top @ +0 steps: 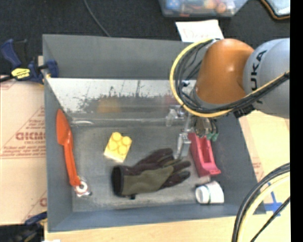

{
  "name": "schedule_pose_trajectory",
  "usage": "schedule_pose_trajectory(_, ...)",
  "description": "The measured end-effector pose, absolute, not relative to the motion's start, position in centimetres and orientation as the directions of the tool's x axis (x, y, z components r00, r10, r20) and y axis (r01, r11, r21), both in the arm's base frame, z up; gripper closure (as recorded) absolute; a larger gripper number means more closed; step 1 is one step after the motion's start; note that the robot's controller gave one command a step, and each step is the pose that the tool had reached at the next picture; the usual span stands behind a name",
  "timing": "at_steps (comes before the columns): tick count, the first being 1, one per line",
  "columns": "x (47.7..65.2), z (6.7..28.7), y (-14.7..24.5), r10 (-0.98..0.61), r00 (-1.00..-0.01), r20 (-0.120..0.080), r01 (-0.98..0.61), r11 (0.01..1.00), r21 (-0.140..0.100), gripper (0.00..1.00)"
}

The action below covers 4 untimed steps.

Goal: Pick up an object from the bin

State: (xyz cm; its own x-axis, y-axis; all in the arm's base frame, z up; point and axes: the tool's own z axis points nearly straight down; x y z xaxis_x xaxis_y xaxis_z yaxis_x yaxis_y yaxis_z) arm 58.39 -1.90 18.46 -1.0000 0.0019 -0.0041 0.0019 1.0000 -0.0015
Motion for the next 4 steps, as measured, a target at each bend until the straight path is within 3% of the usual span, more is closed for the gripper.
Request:
schedule_pose_trajectory(1,58.4,18.5,-1.9,0.002,-1.000,-0.004,0.002,1.000,-0.001,0.00)
schedule_pose_trajectory(2,59.4,9.5,-1.7,-0.197,-0.980,-0.009,-0.197,0.980,-0.004,0.00)
schedule_pose_trajectory(3,59.7,5.0,-1.7,-0.215,-0.976,-0.008,-0.215,0.977,-0.003,0.00)
schedule_pose_trajectory(4,59.5,7.2,0.7,-0.231,-0.973,-0.014,-0.231,0.973,-0.004,1.00)
